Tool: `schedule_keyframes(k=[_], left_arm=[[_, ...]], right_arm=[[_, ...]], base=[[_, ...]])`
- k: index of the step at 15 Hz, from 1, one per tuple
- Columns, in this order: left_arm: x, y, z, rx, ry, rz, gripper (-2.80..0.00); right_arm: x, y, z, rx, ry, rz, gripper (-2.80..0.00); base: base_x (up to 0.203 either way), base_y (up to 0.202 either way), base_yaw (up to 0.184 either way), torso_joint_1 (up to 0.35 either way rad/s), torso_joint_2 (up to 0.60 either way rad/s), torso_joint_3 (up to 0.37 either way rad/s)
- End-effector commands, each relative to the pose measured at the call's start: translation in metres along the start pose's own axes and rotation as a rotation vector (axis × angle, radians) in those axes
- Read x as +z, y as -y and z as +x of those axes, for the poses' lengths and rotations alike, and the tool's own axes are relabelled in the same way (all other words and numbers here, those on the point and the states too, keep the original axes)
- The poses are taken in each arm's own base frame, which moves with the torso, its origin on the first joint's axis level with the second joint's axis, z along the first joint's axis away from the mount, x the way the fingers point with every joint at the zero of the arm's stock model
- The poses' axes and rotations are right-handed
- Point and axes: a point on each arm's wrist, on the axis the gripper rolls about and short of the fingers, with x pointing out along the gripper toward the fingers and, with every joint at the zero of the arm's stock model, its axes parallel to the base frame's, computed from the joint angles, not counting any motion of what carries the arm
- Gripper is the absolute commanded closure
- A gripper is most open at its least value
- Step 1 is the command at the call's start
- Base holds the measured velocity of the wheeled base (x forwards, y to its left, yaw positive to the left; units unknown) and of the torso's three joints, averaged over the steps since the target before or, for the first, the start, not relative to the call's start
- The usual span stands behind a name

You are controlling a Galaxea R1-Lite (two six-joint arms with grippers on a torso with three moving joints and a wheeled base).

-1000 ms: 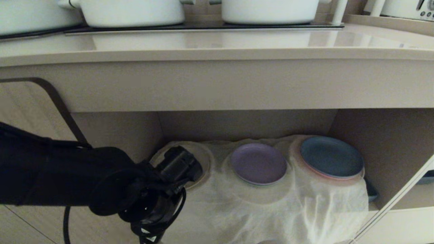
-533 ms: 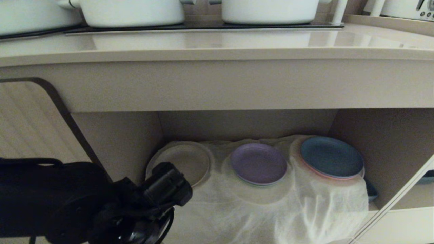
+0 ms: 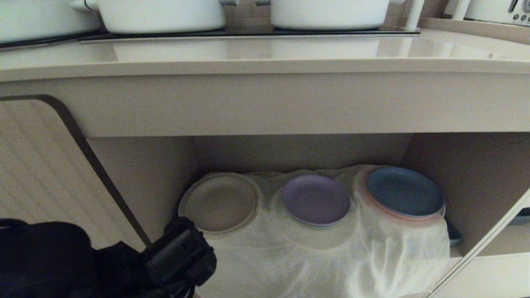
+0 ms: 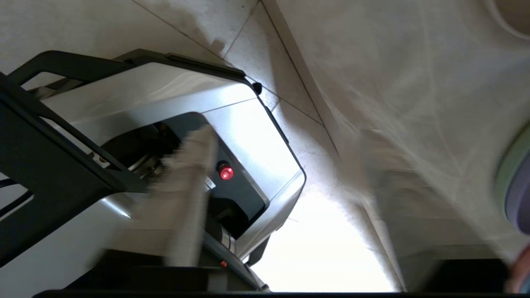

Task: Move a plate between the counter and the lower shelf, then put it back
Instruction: Pick up the plate in the cupboard

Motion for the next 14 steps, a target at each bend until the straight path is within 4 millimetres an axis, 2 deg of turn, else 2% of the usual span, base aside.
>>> schedule_keyframes(k=[1, 8, 14], left_arm=[[0.004, -0.005, -0.012, -0.044, -0.014, -0.010, 0.00], [0.015, -0.026, -0.038, -0.056, -0.017, 0.011, 0.00], [0.030, -0.042, -0.053, -0.101, 0.138, 0.070, 0.00]], right_arm=[[0.000, 0.000, 0.000, 0.000, -0.002, 0.000, 0.00], [0.000, 0.000, 0.000, 0.000, -0.002, 0.000, 0.00], [0.000, 0.000, 0.000, 0.000, -0.002, 0.000, 0.00]], base=[[0.000, 0.000, 0.000, 0.000, 0.00, 0.000], [0.000, 0.000, 0.000, 0.000, 0.00, 0.000], [0.000, 0.000, 0.000, 0.000, 0.00, 0.000]])
